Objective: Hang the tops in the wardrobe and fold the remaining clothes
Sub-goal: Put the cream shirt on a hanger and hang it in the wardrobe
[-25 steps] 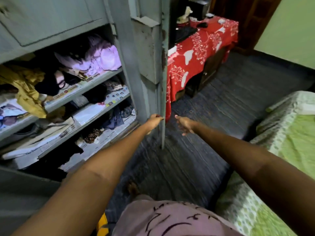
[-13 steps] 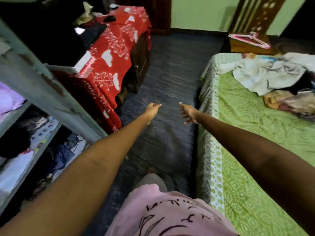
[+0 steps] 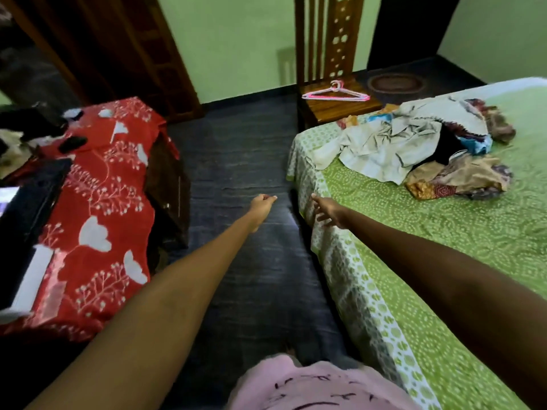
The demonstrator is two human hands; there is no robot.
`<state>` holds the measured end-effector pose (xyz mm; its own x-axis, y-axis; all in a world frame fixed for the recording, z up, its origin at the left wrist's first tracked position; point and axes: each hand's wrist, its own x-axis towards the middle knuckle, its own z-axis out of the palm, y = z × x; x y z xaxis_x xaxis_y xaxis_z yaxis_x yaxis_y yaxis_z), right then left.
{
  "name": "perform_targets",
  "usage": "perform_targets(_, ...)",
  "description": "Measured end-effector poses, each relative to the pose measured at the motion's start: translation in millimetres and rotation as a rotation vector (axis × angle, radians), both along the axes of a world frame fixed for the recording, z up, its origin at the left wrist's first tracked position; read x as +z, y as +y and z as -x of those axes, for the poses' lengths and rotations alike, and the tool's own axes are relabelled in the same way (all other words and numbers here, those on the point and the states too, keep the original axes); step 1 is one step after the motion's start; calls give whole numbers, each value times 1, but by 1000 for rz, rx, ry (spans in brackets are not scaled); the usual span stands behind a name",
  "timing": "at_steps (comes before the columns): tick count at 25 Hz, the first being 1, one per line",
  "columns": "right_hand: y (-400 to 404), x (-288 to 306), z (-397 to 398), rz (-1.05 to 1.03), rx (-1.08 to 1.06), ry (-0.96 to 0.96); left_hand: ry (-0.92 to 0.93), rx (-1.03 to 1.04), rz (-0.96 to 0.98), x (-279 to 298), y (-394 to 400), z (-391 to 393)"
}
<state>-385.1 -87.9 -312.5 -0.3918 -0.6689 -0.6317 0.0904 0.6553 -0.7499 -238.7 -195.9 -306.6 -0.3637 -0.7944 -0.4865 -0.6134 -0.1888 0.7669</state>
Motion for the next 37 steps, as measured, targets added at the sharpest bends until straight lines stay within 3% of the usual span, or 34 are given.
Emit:
perform_targets(8,-78,-27,111,-63,-168,-13,-19,-219,-85,-14,-100,134)
perform_targets(19,-165,-61,316,-105,-390,-117,-73,-376,-51,-38,-248,362)
perform_targets(24,-180,-75,376,-113,-490,-168,-171,-583,-69,-52,-274,448)
perform_targets(37,-278,-150,481,-193,-1017,-358,-347,-1141,-121,-151,-364,655)
